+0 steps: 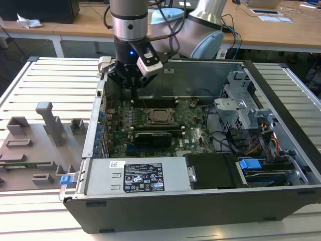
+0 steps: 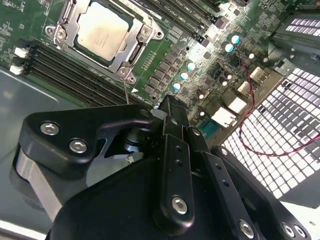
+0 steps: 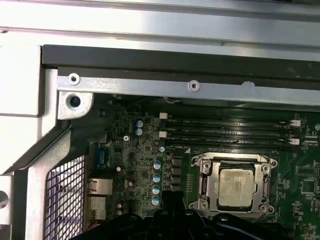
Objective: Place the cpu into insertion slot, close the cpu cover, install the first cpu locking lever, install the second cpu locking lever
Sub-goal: 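Install the first cpu locking lever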
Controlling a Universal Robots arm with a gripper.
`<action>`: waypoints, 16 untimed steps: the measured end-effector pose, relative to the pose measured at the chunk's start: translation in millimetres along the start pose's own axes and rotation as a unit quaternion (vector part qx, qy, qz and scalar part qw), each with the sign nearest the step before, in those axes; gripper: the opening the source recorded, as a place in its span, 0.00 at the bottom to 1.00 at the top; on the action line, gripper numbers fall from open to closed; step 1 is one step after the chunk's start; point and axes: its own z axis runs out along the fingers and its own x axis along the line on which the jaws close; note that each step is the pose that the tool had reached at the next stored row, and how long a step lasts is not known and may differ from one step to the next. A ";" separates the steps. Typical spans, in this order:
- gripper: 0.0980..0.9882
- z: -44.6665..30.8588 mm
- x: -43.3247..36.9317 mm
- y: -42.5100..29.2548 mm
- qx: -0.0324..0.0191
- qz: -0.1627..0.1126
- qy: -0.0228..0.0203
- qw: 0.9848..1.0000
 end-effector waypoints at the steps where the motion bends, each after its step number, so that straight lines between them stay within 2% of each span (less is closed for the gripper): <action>1: 0.01 1.7 0.0 0.0 0.000 0.000 0.000 1.000; 16: 0.01 17.2 0.4 0.4 0.000 0.000 0.000 1.000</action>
